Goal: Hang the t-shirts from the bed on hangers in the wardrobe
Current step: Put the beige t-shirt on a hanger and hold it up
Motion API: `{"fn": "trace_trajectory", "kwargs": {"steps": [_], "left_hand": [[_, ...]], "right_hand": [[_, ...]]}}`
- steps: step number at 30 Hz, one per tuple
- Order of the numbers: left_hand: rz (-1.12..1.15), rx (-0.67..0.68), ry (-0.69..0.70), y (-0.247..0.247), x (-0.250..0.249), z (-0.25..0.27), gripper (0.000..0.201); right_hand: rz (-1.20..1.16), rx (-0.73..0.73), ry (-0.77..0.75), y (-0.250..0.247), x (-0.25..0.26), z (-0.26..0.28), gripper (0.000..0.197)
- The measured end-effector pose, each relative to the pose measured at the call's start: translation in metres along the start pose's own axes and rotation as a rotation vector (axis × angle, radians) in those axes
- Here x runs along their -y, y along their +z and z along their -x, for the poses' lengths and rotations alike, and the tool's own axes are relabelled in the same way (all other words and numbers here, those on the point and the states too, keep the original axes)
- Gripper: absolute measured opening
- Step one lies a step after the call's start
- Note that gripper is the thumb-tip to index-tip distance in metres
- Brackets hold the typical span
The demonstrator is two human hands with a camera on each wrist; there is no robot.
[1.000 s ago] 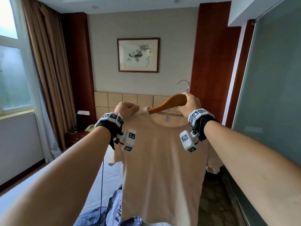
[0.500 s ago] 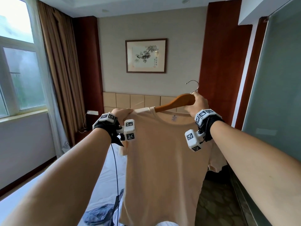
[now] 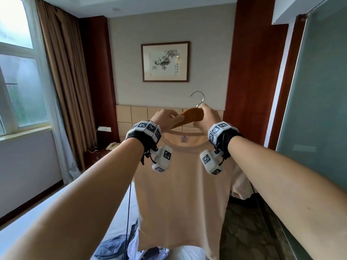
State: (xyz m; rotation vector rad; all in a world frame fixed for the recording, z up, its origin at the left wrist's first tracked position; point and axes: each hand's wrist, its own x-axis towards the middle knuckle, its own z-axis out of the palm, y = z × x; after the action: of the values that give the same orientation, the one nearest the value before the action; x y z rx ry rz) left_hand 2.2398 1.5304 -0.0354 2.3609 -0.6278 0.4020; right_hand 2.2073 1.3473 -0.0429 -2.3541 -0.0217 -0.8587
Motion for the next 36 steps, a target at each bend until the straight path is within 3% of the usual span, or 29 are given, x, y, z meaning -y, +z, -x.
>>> {"fn": "trace_trajectory", "kwargs": {"steps": [3,7,9,12,17,20,24,29,31,33,36], "left_hand": [[0.07,0.017,0.055,0.011,-0.023,-0.004,0.035],[0.159,-0.039,-0.037,0.018,-0.026,-0.006,0.056],[0.183,-0.072,-0.067,0.019,-0.018,-0.005,0.058],[0.207,-0.156,-0.116,0.02,-0.003,-0.008,0.052],[0.287,-0.219,-0.18,0.017,0.008,-0.006,0.05],[0.335,-0.26,-0.195,0.02,0.008,-0.005,0.048],[0.365,-0.283,-0.207,0.021,0.006,-0.004,0.047],[0.356,-0.318,-0.2,0.017,0.003,-0.007,0.049],[0.353,-0.331,-0.205,0.014,0.004,-0.007,0.05],[0.344,-0.338,-0.2,0.012,0.005,-0.008,0.049],[0.32,-0.344,-0.183,0.01,0.005,-0.008,0.048]], "right_hand": [[-0.086,0.071,-0.005,0.007,0.007,0.003,0.044],[-0.225,0.219,-0.045,0.005,0.003,0.004,0.054],[-0.251,0.331,-0.041,-0.006,-0.008,0.0,0.047],[-0.102,0.432,0.03,-0.026,-0.035,-0.002,0.022],[0.084,0.516,0.049,-0.028,-0.078,0.001,0.026],[-0.027,0.476,0.078,-0.027,-0.083,0.003,0.028],[-0.139,0.306,0.118,-0.03,-0.086,-0.001,0.021],[-0.051,0.1,0.128,-0.029,-0.089,-0.006,0.011],[0.017,0.02,0.151,-0.031,-0.091,-0.007,0.015],[0.049,0.015,0.145,-0.034,-0.093,-0.007,0.02],[0.047,0.158,0.109,-0.032,-0.093,-0.004,0.018]]}}
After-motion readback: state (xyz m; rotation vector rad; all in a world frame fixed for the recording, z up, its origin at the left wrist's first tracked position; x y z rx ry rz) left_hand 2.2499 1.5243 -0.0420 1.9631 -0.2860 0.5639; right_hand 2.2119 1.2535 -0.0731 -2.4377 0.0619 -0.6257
